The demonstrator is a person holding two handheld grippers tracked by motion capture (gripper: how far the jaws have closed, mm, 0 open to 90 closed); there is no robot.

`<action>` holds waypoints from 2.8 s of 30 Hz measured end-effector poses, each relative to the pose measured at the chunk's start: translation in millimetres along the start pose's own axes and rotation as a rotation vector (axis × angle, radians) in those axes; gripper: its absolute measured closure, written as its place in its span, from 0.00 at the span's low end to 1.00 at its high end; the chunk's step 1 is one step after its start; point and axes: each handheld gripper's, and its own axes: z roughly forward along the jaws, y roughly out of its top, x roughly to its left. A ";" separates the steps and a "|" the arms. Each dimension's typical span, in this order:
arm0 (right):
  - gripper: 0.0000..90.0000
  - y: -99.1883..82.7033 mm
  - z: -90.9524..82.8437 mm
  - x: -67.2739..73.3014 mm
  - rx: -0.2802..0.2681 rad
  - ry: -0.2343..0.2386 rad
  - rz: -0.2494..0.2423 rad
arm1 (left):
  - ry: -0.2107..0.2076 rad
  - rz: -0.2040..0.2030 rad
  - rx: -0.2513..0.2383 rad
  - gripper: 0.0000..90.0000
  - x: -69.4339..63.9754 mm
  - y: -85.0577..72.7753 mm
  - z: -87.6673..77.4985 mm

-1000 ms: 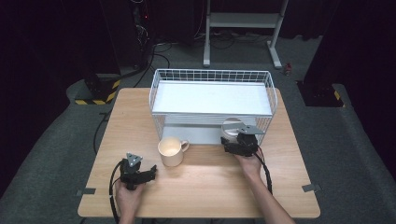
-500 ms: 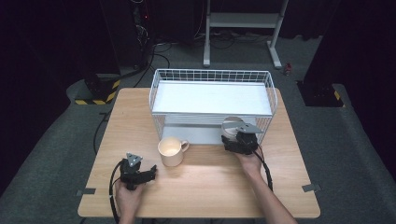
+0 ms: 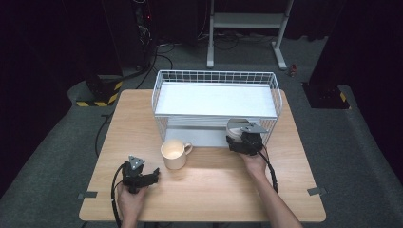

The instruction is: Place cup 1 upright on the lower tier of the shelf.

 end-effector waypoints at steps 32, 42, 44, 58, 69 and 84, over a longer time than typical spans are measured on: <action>0.15 -8.8 -5.3 -6.8 0.028 0.042 0.031 | 0.001 0.000 0.000 0.17 0.0 0.0 0.1; 0.17 -11.7 -9.8 -6.3 0.041 0.041 0.032 | 0.000 0.000 0.000 0.16 0.0 0.0 0.1; 0.17 -12.2 -10.3 -6.3 0.051 0.039 0.024 | 0.001 0.000 0.000 0.17 0.0 0.0 0.1; 0.22 -21.9 -6.6 -5.9 0.082 0.018 0.039 | 0.000 0.000 0.000 0.17 0.0 0.0 0.1; 0.27 -22.2 -1.9 -9.4 0.100 -0.002 0.055 | 0.000 0.000 0.000 0.17 0.0 0.0 0.1; 0.39 -18.7 8.1 -9.2 0.110 -0.064 0.074 | 0.001 0.000 0.000 0.17 0.0 0.0 0.0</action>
